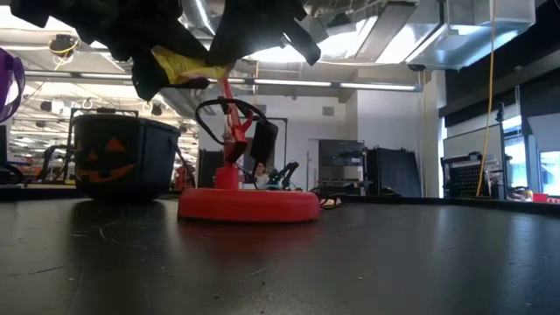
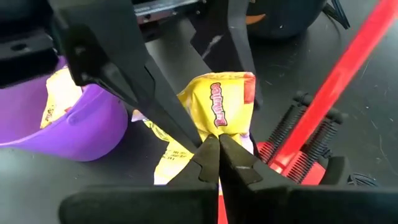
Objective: Organize candy in baskets
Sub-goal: Put the yellow candy into the violet bucket
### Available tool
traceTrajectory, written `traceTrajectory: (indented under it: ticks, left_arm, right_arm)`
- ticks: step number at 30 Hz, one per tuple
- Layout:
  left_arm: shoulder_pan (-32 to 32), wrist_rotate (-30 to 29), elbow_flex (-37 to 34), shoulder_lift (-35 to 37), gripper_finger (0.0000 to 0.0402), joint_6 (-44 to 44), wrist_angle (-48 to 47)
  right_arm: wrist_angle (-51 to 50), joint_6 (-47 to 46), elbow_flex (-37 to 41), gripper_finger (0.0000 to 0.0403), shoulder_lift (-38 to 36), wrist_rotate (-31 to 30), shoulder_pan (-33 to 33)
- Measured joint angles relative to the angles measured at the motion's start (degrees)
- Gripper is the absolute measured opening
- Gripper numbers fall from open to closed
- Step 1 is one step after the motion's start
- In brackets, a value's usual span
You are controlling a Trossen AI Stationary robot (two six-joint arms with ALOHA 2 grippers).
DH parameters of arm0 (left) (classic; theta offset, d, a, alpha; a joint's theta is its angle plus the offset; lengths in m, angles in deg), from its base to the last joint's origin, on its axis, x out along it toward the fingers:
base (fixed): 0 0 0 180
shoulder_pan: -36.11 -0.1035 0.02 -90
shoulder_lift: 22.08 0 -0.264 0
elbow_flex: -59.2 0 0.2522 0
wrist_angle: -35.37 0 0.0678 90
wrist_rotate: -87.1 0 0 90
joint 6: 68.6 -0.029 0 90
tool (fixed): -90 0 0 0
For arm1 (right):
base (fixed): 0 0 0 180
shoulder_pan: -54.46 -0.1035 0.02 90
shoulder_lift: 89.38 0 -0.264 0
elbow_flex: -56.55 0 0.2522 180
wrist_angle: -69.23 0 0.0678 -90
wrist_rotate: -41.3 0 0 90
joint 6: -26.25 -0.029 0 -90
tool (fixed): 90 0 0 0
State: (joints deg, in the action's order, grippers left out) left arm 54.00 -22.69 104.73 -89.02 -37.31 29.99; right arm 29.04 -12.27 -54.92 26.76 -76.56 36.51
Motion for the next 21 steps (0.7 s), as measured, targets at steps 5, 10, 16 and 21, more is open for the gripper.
traceTrajectory:
  ticks: [5,10,16,21]
  left_arm:
    - [0.0,0.8,0.0,0.2,0.0166,-0.5,0.0]
    - [0.0,3.4,0.0,0.2,0.0117,-1.4,0.0]
    - [0.0,6.7,0.0,0.5,0.0077,-3.1,-0.3]
    - [0.0,8.6,0.0,4.1,0.0049,-5.1,-1.3]
  right_arm:
    - [-0.1,0.0,0.0,0.0001,0.0,0.0,0.0]
    - [-0.1,0.6,0.0,0.0001,0.0,0.4,0.0]
    - [-0.1,2.6,0.0,0.0044,0.0,3.8,0.0]
    - [0.0,2.8,-0.1,0.0122,-0.2,8.8,0.0]
